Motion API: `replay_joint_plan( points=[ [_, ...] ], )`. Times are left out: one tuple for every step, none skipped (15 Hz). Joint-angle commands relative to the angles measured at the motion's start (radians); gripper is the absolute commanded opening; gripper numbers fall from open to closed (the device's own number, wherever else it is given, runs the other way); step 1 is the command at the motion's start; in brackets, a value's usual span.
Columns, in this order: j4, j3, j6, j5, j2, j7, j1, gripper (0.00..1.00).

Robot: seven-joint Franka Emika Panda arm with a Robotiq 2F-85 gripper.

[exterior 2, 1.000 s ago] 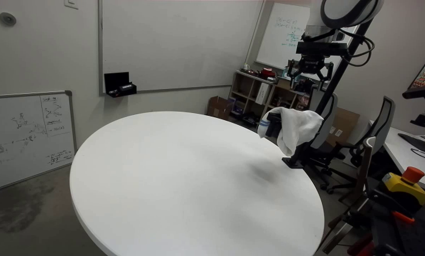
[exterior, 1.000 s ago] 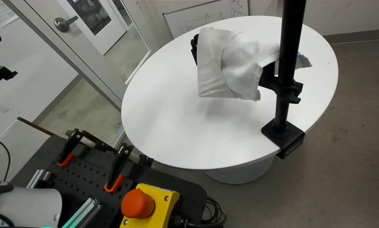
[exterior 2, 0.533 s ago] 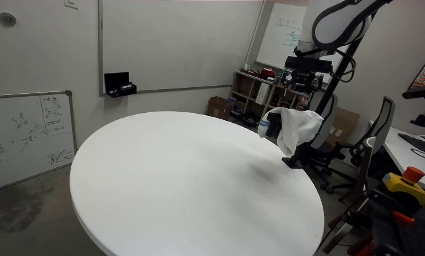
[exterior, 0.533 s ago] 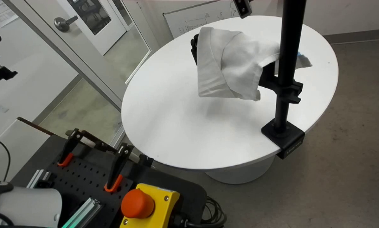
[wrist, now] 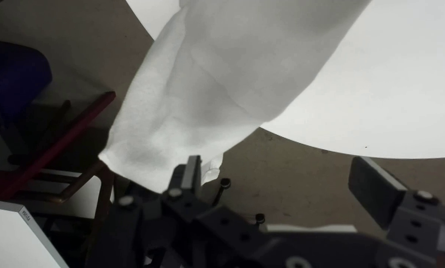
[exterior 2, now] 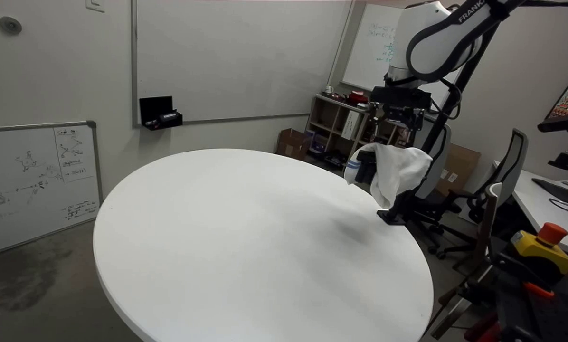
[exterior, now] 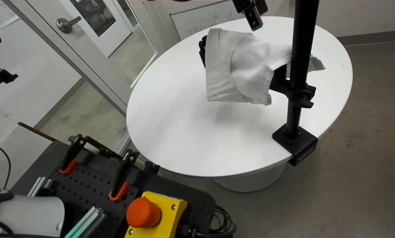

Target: Unhang the towel from the black stand and place it on the table

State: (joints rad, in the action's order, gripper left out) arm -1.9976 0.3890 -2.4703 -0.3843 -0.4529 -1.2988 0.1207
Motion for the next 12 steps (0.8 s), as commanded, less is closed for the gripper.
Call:
replay_joint_plan(
  points=[
    [0.005,0.028,-0.009,-0.033,-0.021,-0.052,-0.036,1.00],
    [0.003,0.029,-0.008,-0.040,-0.022,-0.056,-0.040,1.00],
    [0.000,0.030,-0.009,-0.045,-0.023,-0.058,-0.044,1.00],
    [-0.002,0.031,-0.009,-0.047,-0.025,-0.059,-0.048,1.00],
    [-0.003,0.032,-0.010,-0.050,-0.027,-0.059,-0.050,1.00],
    [-0.005,0.032,-0.010,-0.052,-0.028,-0.058,-0.052,1.00],
    [-0.007,0.031,-0.011,-0.056,-0.029,-0.057,-0.054,1.00],
    [-0.008,0.032,-0.010,-0.059,-0.029,-0.058,-0.057,1.00],
    [-0.009,0.031,-0.009,-0.062,-0.029,-0.058,-0.058,1.00],
    [-0.010,0.030,-0.007,-0.061,-0.028,-0.056,-0.059,1.00],
    [-0.013,0.030,-0.007,-0.062,-0.026,-0.056,-0.061,1.00],
    [-0.015,0.029,-0.007,-0.064,-0.026,-0.055,-0.062,1.00]
  ],
)
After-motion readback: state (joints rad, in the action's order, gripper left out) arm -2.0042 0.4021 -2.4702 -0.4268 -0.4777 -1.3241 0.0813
